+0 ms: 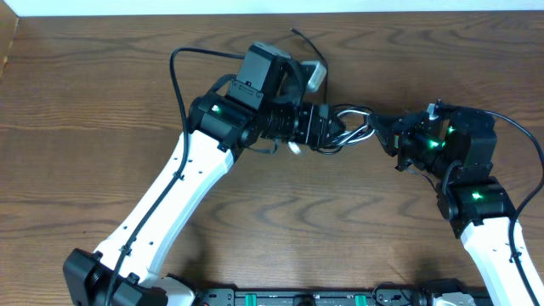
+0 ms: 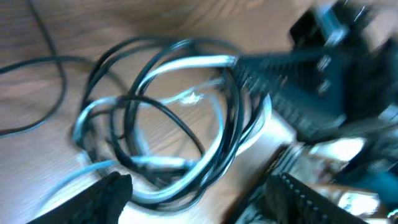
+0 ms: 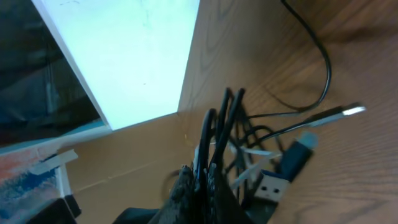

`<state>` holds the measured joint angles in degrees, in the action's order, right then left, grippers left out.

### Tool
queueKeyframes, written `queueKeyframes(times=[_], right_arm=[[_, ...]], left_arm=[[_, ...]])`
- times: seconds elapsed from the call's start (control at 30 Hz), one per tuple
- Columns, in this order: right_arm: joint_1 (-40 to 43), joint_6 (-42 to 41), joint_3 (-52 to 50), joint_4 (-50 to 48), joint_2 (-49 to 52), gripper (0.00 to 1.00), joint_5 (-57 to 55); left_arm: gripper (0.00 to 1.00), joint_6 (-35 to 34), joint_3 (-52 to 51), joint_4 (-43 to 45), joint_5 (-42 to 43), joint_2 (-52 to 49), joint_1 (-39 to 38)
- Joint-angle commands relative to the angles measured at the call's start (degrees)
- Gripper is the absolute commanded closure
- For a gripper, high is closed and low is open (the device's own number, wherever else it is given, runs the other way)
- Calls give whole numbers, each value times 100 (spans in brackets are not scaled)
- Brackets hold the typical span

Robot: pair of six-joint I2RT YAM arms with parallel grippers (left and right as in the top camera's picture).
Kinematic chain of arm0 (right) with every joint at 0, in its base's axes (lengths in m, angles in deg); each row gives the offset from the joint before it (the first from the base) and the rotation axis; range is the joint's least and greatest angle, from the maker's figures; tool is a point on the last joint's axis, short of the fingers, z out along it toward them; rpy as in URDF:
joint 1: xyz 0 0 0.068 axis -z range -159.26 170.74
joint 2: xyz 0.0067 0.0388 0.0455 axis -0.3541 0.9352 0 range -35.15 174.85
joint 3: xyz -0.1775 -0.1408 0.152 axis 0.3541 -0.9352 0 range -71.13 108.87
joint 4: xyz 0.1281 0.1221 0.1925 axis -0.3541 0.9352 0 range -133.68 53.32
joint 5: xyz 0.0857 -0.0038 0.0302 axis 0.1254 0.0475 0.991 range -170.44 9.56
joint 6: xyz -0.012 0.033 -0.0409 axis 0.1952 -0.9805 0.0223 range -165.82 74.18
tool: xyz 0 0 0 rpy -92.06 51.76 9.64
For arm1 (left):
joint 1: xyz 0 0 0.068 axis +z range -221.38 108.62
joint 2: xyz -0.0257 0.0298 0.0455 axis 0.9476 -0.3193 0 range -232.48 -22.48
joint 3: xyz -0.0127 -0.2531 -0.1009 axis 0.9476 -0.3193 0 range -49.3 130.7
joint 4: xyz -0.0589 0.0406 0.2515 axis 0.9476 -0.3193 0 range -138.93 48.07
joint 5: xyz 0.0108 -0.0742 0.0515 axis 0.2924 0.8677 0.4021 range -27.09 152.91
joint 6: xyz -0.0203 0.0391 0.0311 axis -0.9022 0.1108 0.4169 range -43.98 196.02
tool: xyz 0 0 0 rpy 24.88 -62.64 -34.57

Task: Untangle cables

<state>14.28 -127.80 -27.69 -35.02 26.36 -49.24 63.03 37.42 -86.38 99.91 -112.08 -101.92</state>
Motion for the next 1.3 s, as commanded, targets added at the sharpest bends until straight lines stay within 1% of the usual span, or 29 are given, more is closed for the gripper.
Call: queueKeyframes(times=[0.0,0.07,0.13,0.23,0.33,0.63,0.83,0.9,1.13,1.27], right_arm=[[-24,420,90,-33,11,99,-46],[-24,592,90,-33,11,99,-44],[-24,763,90,-33,11,99,-44],[-24,979,90,-33,11,99,-39],[-24,1097,90,-37,11,99,39],[-35,1333,90,-323,11,99,393],[-35,1351,90,-662,11,99,621],[-35,1351,90,-776,11,99,688],[-35,1349,90,-874,11,99,800],[-35,1349,90,-876,11,99,844]], left_arm=[[24,1635,13,-356,-212,142,-17],[23,2170,13,-612,-214,142,-17],[20,2520,13,-758,-225,142,-17],[16,2616,13,-774,-511,142,-17],[17,2898,13,-774,-662,142,-17],[16,2968,11,-566,-636,125,-17],[16,2988,-4,-564,2,118,-46],[17,3012,-4,-562,31,118,-116],[17,3683,-4,-557,24,114,-560],[17,3829,-4,-494,-81,96,-741]])
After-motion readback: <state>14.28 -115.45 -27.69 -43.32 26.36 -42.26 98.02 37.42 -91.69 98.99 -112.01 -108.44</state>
